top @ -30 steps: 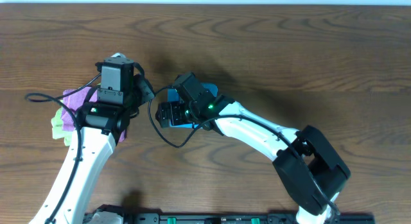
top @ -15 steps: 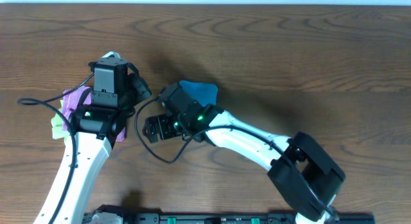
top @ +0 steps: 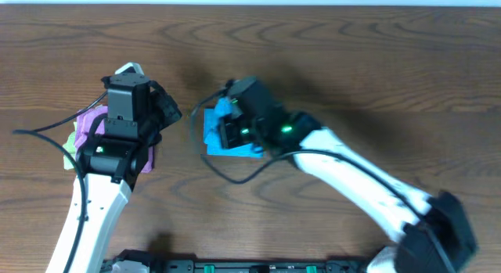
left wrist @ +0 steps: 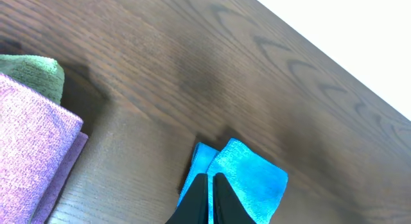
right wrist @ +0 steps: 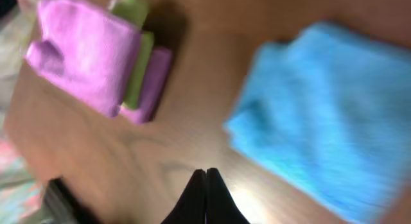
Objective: Fold the cloth
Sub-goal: 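Open both grippers and withdraw the right arm to rest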
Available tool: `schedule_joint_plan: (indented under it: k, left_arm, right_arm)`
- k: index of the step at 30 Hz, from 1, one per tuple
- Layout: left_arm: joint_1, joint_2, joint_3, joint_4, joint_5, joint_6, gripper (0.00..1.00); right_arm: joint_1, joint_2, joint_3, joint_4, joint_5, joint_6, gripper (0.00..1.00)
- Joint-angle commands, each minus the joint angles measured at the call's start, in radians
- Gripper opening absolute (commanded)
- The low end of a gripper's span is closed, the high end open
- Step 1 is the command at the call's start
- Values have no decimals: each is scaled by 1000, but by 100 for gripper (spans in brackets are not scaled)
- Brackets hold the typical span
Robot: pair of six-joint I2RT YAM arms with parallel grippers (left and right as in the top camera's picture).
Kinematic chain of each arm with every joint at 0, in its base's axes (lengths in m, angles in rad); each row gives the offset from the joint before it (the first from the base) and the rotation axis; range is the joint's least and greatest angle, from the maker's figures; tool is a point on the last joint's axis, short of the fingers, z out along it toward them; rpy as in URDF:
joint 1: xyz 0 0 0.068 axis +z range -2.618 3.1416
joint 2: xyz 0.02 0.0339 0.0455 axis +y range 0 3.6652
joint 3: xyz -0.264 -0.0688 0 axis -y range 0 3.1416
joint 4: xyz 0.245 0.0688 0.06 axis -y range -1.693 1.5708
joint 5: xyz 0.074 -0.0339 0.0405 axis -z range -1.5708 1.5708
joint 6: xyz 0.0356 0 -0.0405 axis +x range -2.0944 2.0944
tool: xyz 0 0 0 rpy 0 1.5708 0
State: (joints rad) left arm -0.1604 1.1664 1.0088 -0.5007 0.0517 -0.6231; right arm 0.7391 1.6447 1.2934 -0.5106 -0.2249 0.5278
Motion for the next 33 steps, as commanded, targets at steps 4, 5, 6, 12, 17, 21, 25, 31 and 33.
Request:
schedule_joint_plan:
  k: [4,5,6,12,17,21,25,31,33]
  left_arm:
    - [5,-31,24,-48,8,19,6]
    - [5,-37,24,-51,15,25,6]
    - [5,-45,24,-51,25,37,6]
    - [5,-127,24,-55,27,82,6]
    - [3,-173,24,-90,28,85,6]
    - [3,-203,24,-127,51,85,6]
    - [3,-220,24,-148,68,85,6]
    - [3,-262,24,-171,115,68,6]
    - [3,-281,24,-171,114,58,6]
  right_arm:
    - [-105,-192,12,-157,272,-238,1]
    - [-116,-217,12,-186,304,-245,1]
    - [-129,-246,12,-222,318,-245,1]
    - [-192,-450,-89,-342,375,-233,1]
    - [-194,-698,-323,-276,397,-154,1]
    - [-194,-950,-532,-220,409,-84,2]
    - [-194,-1164,-687,-200,447,-29,2]
    - [-194,-1374,-839,-233,591,60,2]
    - [-194,-1393,-863,-245,661,89,5]
